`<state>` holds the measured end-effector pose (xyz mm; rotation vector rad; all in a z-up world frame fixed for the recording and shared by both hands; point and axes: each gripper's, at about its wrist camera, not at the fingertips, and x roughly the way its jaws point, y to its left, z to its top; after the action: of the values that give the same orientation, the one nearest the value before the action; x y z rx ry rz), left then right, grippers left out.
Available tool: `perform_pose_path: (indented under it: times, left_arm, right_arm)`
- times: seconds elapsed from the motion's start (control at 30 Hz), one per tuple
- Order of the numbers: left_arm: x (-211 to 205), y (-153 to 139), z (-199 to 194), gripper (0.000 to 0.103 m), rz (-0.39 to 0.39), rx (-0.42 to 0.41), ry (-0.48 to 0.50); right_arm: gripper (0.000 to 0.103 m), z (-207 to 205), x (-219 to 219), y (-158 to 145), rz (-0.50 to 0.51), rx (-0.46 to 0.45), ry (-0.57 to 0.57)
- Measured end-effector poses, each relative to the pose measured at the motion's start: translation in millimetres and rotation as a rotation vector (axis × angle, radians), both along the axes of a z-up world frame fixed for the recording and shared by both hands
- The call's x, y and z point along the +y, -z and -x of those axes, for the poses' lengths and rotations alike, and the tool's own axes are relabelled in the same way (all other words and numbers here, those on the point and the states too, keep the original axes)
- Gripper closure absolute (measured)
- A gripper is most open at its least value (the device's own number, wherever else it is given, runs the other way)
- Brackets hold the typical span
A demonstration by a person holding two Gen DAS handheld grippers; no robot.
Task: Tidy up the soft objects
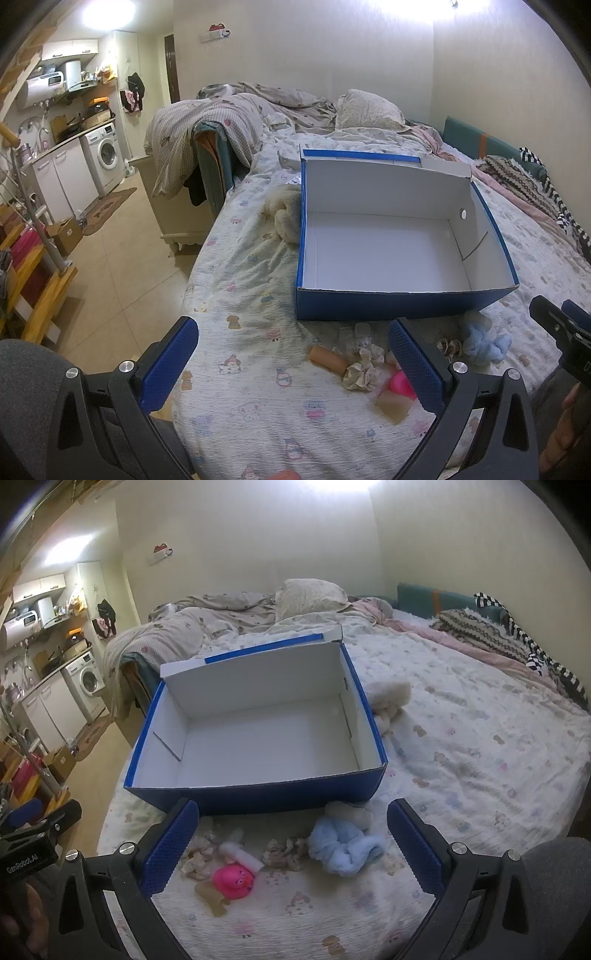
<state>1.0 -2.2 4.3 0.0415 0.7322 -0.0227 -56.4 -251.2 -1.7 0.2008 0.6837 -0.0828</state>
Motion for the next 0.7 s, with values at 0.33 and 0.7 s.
perform_pose_path:
  times: [0.33, 0.7]
  left_arm:
    - [0.4, 0.1, 0.1, 0.0, 0.002, -0.002, 0.0]
    - [-1.9, 0.0, 0.0, 0.0, 0.002, -0.004, 0.001]
  right_arm:
    - [0.0, 1.7, 1.7, -0.9, 0.001, 0.001, 0.0]
    - [0.0, 1.7, 1.4, -0.5, 0.0, 0.0, 0.001]
